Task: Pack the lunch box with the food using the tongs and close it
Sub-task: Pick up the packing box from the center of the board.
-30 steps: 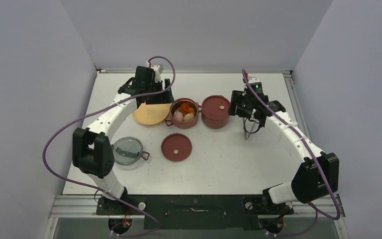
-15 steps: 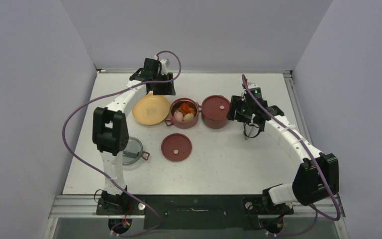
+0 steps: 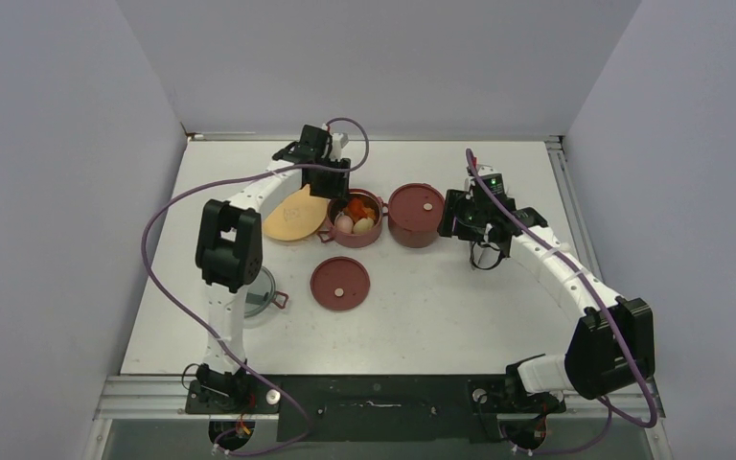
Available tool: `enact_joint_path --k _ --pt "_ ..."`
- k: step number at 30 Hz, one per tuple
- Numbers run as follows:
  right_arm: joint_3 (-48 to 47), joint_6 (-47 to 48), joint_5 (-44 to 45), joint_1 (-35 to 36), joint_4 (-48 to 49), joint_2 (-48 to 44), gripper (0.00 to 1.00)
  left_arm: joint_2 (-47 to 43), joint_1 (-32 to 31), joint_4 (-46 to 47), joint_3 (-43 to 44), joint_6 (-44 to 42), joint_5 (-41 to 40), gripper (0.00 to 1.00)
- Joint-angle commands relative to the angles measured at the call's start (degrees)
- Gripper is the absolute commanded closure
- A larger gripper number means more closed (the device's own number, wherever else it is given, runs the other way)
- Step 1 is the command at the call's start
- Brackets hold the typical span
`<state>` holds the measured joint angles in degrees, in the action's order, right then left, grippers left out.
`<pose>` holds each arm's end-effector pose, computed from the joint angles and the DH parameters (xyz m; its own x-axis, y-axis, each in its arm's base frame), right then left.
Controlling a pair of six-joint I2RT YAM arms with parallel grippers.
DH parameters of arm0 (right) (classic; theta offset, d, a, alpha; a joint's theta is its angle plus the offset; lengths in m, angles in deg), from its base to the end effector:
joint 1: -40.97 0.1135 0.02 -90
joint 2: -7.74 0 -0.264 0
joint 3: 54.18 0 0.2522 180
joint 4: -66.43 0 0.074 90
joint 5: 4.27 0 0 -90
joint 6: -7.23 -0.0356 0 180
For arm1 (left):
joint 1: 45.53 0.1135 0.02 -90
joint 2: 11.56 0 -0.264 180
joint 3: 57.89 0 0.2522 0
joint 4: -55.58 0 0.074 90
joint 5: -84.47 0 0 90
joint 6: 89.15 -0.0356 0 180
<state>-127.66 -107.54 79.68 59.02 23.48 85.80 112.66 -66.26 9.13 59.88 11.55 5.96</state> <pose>0.2752 0.0936 0.2710 -0.7942 0.1794 -0.5805 -0.0474 0.9342 0.3535 0.4509 -0.1782 0.2166 -0.8182 0.1151 -0.5632 0.3128 0.9112 -0.2681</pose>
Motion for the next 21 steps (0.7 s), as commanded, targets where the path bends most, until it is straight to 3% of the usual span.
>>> enact_joint_path --k 1,16,21 --pt "0.1 -0.3 0.4 0.0 1.6 -3.1 0.39 0.6 -0.1 -0.2 1.8 -1.4 -2.2 0.54" --pt "1.1 -0.6 1.1 0.0 0.9 -4.2 0.39 -2.1 -1.6 -1.6 -1.0 -1.7 -9.3 0.95" --pt "1.2 -0.4 1.6 0.0 0.5 -4.4 0.39 -4.6 -3.2 -3.2 -2.7 -0.3 -16.6 1.0"
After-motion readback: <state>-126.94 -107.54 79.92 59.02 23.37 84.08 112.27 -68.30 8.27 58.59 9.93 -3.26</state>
